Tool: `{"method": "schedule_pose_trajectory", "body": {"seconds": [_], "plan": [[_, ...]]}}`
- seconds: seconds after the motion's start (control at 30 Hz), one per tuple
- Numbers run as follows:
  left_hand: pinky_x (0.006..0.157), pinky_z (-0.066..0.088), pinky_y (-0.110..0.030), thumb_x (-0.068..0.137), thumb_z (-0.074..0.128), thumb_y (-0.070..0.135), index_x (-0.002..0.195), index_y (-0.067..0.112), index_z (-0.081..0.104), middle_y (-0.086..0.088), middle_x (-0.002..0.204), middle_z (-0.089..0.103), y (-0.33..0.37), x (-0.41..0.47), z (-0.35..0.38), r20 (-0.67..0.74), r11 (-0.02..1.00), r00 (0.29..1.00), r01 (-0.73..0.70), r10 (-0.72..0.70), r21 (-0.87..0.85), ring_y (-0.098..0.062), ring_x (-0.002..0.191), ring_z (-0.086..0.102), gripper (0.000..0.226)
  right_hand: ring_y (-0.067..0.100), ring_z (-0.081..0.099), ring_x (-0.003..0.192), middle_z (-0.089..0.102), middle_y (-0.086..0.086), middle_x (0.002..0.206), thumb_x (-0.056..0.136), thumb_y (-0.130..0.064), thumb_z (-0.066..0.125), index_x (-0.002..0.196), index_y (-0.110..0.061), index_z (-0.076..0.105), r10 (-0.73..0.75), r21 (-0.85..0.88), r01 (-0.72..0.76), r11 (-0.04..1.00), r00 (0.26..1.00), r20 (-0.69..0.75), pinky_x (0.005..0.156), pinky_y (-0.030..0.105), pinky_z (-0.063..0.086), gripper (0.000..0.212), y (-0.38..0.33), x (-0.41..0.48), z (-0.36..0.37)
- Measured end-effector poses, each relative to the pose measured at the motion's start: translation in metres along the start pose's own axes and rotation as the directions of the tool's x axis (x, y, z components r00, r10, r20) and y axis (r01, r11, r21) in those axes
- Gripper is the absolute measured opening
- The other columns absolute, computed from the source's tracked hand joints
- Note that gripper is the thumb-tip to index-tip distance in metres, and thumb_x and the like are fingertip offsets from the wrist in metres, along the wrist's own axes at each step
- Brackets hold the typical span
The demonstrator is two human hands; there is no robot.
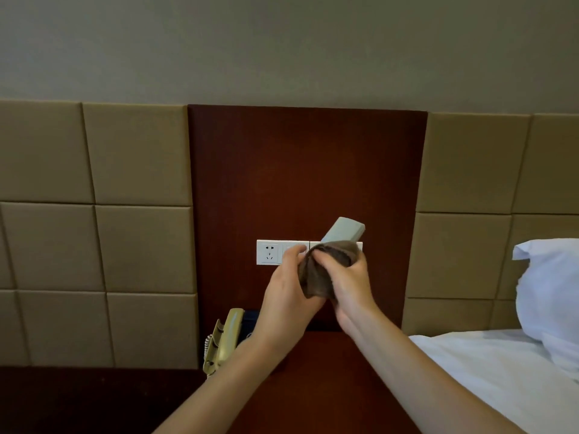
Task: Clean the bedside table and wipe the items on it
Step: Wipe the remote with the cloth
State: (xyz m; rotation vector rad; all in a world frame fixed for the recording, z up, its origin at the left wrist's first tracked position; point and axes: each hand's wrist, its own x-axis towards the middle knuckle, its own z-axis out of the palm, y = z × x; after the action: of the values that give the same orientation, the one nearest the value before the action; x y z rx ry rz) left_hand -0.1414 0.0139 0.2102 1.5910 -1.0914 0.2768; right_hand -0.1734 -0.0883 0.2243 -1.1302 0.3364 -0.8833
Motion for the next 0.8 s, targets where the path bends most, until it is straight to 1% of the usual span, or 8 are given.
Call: {"method": "schedule_pose_trajectory", "body": {"seconds": [0.13,0.3,0.37,0.43,0.5,0.6,0.7,0.8], "plan": [[0.086,0.049,-0.011,0.082,0.072,0.017,0.123,0.03,0.038,0.016,0.117,0.055,0.006,-0.004,0.005,0.04,0.999,0.998,-0.049,0.049,-0.001,0.002,0.106,0.058,0.056,0.025,0.062,0.099,0.061,0.01,0.117,0.08,-0.012,0.074,0.129,-0.016,0.045,0.005,0.12,0.02,0.993,0.979,-0.204,0.092,0.048,0.052,0.057,-0.038,0.023,-0.005],[0.08,0.049,-0.008,0.081,0.073,0.016,0.121,0.021,0.042,0.024,0.104,0.055,0.02,0.006,0.0,0.024,0.993,1.0,0.001,0.002,-0.118,0.015,0.093,0.058,0.051,0.031,0.061,0.104,0.055,0.012,0.123,0.081,-0.017,0.073,0.138,-0.02,0.035,0.081,0.19,-0.048,0.981,0.982,-0.172,0.086,0.052,0.053,0.069,-0.063,0.033,-0.008],[0.083,0.053,-0.018,0.082,0.073,0.015,0.121,0.018,0.045,0.021,0.102,0.058,0.021,0.009,-0.002,0.058,0.975,0.997,0.064,-0.053,-0.214,0.007,0.095,0.062,0.048,0.031,0.062,0.101,0.055,0.014,0.122,0.081,-0.019,0.073,0.139,-0.02,0.033,0.09,0.195,-0.063,0.979,0.987,-0.134,0.079,0.049,0.056,0.07,-0.062,0.026,-0.008],[0.085,0.056,-0.027,0.083,0.072,0.014,0.123,0.015,0.049,0.008,0.108,0.064,0.021,0.012,-0.003,0.093,0.935,0.989,0.141,-0.117,-0.325,-0.009,0.098,0.066,0.046,0.03,0.064,0.098,0.061,0.013,0.115,0.081,-0.022,0.073,0.138,-0.021,0.034,0.107,0.181,-0.09,0.979,0.99,-0.089,0.076,0.045,0.057,0.069,-0.055,0.016,-0.006],[0.083,0.056,-0.026,0.085,0.067,0.008,0.121,0.012,0.053,-0.006,0.11,0.067,0.021,0.015,-0.002,0.106,0.888,0.981,0.192,-0.162,-0.417,-0.016,0.098,0.068,0.038,0.029,0.067,0.096,0.068,0.012,0.108,0.081,-0.022,0.072,0.133,-0.024,0.039,0.108,0.176,-0.102,0.979,0.994,-0.023,0.082,0.046,0.056,0.061,-0.044,0.007,-0.002],[0.085,0.054,-0.028,0.088,0.061,0.005,0.113,0.01,0.062,-0.009,0.105,0.07,0.017,0.016,-0.001,0.13,0.811,0.964,0.264,-0.231,-0.522,-0.021,0.101,0.066,0.025,0.025,0.061,0.11,0.058,0.008,0.124,0.078,-0.021,0.076,0.137,-0.026,0.036,0.049,0.121,-0.051,0.991,0.999,0.015,0.095,0.047,0.051,0.071,-0.03,-0.001,0.002],[0.088,0.053,-0.033,0.089,0.061,0.009,0.112,0.008,0.064,-0.008,0.101,0.072,0.016,0.008,-0.001,0.194,0.71,0.943,0.331,-0.27,-0.621,-0.02,0.097,0.068,0.023,0.027,0.055,0.115,0.049,0.006,0.132,0.076,-0.022,0.078,0.147,-0.028,0.022,-0.003,0.074,0.005,0.997,0.999,-0.035,0.097,0.05,0.049,0.091,-0.041,0.007,0.001],[0.083,0.055,-0.03,0.084,0.066,0.015,0.114,0.008,0.063,-0.009,0.103,0.071,0.017,0.0,0.001,0.24,0.633,0.92,0.388,-0.311,-0.669,-0.021,0.095,0.069,0.031,0.029,0.06,0.106,0.052,0.011,0.128,0.076,-0.022,0.078,0.146,-0.024,0.024,0.021,0.174,0.008,0.985,0.987,-0.16,0.09,0.049,0.052,0.089,-0.069,0.024,-0.007]]}}
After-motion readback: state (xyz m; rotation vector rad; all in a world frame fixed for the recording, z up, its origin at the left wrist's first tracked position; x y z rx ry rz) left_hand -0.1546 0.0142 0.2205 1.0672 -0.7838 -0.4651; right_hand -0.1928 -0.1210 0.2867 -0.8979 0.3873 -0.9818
